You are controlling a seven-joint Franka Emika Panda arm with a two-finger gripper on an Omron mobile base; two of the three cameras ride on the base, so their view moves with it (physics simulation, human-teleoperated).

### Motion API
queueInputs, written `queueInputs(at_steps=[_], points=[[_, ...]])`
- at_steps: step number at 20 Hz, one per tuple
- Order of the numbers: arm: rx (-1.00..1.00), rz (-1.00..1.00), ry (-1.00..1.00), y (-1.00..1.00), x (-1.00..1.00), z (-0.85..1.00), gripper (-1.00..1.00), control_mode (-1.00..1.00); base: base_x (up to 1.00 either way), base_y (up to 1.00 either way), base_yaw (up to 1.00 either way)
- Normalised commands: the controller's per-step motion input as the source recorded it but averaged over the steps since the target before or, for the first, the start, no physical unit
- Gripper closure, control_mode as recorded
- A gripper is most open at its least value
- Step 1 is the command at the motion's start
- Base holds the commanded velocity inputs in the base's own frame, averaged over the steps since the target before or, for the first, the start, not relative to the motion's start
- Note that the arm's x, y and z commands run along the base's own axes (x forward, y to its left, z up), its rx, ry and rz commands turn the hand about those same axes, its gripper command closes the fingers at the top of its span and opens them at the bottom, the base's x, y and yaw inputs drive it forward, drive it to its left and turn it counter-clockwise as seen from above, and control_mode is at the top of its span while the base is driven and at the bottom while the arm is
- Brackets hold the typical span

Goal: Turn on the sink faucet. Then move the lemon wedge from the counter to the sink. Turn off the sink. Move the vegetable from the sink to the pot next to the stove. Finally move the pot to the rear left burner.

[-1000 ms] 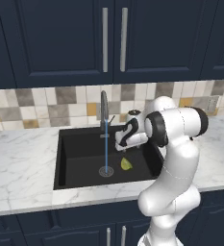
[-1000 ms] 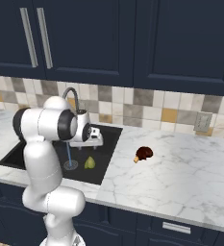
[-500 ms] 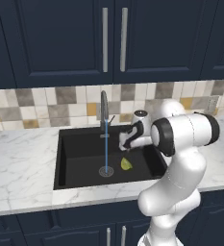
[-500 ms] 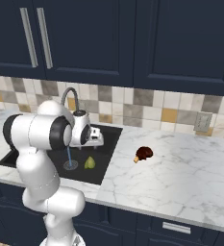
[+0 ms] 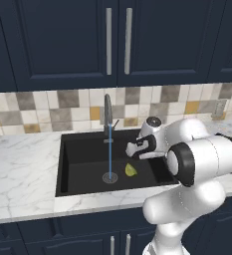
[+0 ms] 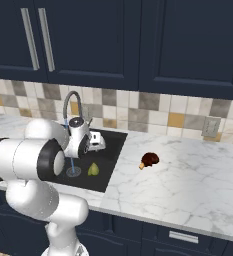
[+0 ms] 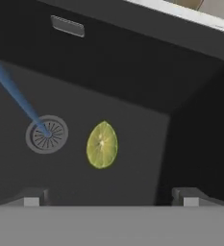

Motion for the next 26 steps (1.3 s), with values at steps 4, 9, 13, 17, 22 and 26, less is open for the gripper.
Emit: queueInputs(at_steps=[4, 9, 13, 17, 22, 26], points=[[0.03, 0.12, -0.15, 0.00, -0.04, 0.35, -1.00, -1.00, 0.00, 0.00, 0.00], [0.05, 0.16, -0.11, 0.00, 0.04, 0.42, -1.00, -1.00, 0.00, 0.00, 0.00], [0.06, 0.22, -0.09, 0.00, 0.11, 0.35, -1.00, -1.00, 0.00, 0.00, 0.00], [0.04, 0.26, -0.07, 0.00, 0.14, 0.30, -1.00, -1.00, 0.00, 0.00, 0.00], [0.02, 0.28, -0.03, 0.00, 0.24, 0.16, -1.00, -1.00, 0.00, 0.00, 0.00], [0.03, 0.26, -0.01, 0.00, 0.35, 0.00, -1.00, -1.00, 0.00, 0.00, 0.00]])
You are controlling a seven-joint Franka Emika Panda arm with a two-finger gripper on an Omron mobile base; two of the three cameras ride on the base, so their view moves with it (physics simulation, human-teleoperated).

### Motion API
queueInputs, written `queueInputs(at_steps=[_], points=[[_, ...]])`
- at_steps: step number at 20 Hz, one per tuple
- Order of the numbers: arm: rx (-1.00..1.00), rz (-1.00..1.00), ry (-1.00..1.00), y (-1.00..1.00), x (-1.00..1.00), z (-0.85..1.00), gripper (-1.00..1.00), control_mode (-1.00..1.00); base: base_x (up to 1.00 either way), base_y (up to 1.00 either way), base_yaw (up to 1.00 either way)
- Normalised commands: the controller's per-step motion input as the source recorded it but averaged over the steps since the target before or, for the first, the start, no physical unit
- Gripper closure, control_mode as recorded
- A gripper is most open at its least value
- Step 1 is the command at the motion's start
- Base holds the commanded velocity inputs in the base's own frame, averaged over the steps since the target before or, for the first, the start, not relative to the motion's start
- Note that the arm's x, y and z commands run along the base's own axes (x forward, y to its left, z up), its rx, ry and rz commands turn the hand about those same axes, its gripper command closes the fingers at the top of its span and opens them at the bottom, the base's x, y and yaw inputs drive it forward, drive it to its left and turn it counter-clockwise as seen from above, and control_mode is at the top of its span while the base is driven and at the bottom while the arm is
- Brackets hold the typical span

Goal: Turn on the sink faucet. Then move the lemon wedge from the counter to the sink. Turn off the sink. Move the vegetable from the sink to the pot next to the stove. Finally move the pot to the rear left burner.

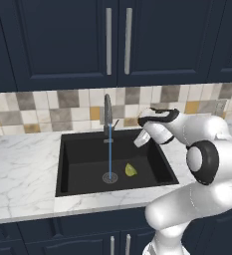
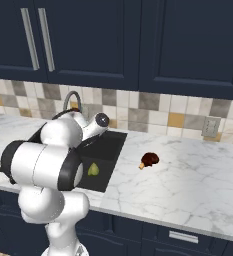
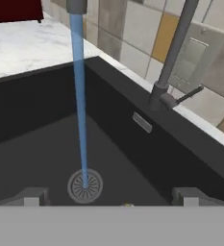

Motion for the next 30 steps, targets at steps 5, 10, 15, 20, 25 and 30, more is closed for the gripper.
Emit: queueInputs(at_steps=[5, 10, 15, 20, 25, 30], points=[[0.04, 0.19, -0.03, 0.00, 0.27, 0.00, -1.00, -1.00, 0.00, 0.00, 0.00], [0.04, 0.02, -0.01, -0.05, 0.07, 0.00, -1.00, -1.00, 0.00, 0.00, 0.00], [0.06, 0.02, -0.07, -0.01, 0.19, 0.00, -1.00, -1.00, 0.00, 0.00, 0.00], [0.04, 0.05, -0.16, 0.00, 0.25, -0.08, -1.00, -1.00, 0.00, 0.00, 0.00], [0.01, 0.07, -0.09, 0.01, 0.28, -0.03, -1.00, -1.00, 0.00, 0.00, 0.00], [0.04, 0.07, 0.00, 0.05, 0.37, 0.00, -1.00, -1.00, 0.00, 0.00, 0.00]])
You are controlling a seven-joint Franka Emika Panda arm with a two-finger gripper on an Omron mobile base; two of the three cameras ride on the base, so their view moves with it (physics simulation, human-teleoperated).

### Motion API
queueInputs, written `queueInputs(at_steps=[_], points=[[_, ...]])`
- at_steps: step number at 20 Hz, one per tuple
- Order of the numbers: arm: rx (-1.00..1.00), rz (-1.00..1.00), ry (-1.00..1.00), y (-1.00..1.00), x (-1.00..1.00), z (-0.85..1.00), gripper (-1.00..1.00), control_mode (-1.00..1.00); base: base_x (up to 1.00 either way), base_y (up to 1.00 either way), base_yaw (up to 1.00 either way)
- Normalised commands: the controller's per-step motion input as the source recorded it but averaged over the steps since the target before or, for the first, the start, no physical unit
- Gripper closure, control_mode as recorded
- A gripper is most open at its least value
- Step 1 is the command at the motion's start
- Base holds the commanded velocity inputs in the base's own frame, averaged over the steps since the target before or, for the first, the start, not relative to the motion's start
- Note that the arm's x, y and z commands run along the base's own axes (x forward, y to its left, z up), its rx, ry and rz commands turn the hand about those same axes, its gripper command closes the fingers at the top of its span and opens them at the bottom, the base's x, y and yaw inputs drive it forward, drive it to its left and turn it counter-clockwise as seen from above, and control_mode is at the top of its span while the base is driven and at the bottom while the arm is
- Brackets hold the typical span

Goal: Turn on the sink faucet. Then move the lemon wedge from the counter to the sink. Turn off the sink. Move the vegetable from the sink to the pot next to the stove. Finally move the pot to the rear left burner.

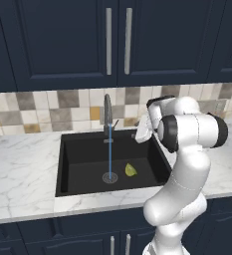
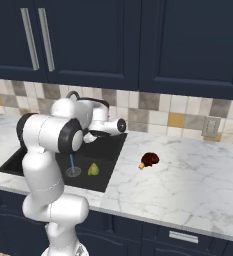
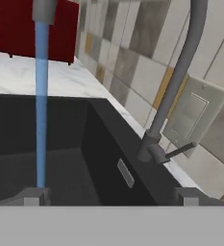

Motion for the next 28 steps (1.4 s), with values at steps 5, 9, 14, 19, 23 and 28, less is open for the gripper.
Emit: queueInputs(at_steps=[5, 9, 14, 19, 23, 28], points=[[0.02, 0.07, 0.02, 0.05, 0.33, 0.00, -1.00, -1.00, 0.00, 0.00, 0.00], [0.00, 0.06, 0.00, 0.07, 0.30, 0.00, -1.00, -1.00, 0.00, 0.00, 0.00], [0.00, 0.05, 0.00, 0.14, 0.33, -0.02, -1.00, -1.00, 0.00, 0.00, 0.00], [0.00, 0.04, 0.00, 0.13, 0.34, -0.07, -1.00, -1.00, 0.00, 0.00, 0.00], [0.00, 0.04, 0.00, 0.09, 0.39, -0.08, -1.00, -1.00, 0.00, 0.00, 0.00], [0.00, 0.02, 0.00, 0.02, 0.31, -0.14, -1.00, -1.00, 0.00, 0.00, 0.00]])
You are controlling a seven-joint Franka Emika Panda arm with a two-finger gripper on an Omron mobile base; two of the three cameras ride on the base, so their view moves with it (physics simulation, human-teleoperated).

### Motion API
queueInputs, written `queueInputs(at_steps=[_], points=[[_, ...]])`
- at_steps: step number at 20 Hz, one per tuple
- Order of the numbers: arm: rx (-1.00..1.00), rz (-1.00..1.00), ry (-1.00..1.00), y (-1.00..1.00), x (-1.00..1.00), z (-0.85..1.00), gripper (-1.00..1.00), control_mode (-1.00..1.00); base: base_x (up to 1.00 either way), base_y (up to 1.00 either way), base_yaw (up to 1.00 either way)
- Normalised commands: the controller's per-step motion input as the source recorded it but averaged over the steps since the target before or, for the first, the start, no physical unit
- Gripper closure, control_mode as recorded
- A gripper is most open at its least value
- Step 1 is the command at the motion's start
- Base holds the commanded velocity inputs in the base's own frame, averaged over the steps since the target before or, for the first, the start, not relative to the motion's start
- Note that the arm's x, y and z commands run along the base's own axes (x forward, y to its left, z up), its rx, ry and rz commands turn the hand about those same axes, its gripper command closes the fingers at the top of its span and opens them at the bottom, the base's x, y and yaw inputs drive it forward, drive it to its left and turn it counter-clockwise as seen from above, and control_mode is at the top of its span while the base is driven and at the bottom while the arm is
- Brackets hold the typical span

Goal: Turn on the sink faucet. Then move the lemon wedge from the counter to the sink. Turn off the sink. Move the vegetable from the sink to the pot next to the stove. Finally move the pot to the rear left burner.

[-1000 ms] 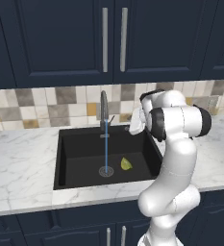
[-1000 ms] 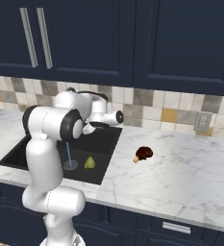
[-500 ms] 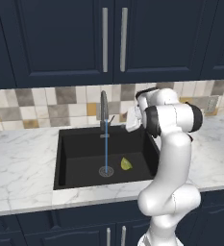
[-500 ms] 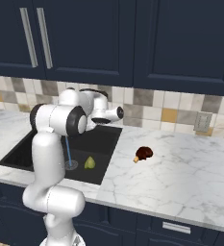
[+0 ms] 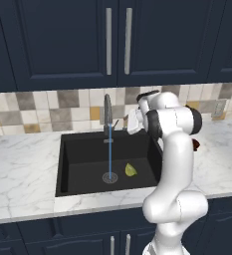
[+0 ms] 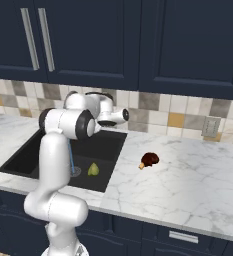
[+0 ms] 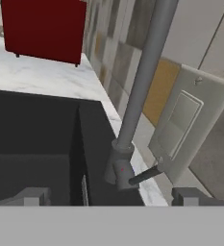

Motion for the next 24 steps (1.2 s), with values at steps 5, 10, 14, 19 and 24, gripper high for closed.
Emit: queueInputs(at_steps=[5, 10, 14, 19, 24], points=[[0.00, 0.00, 0.00, 0.00, 0.23, -0.17, -1.00, -1.00, 0.00, 0.00, 0.00], [0.00, 0.00, 0.00, 0.00, 0.20, -0.10, -1.00, -1.00, 0.00, 0.00, 0.00], [0.00, 0.00, 0.00, 0.01, 0.11, 0.00, -1.00, -1.00, 0.00, 0.00, 0.00], [0.00, 0.00, 0.02, 0.04, 0.10, 0.00, -1.00, -1.00, 0.00, 0.00, 0.00], [0.00, 0.02, 0.02, 0.08, 0.02, 0.00, -1.00, -1.00, 0.00, 0.00, 0.00]])
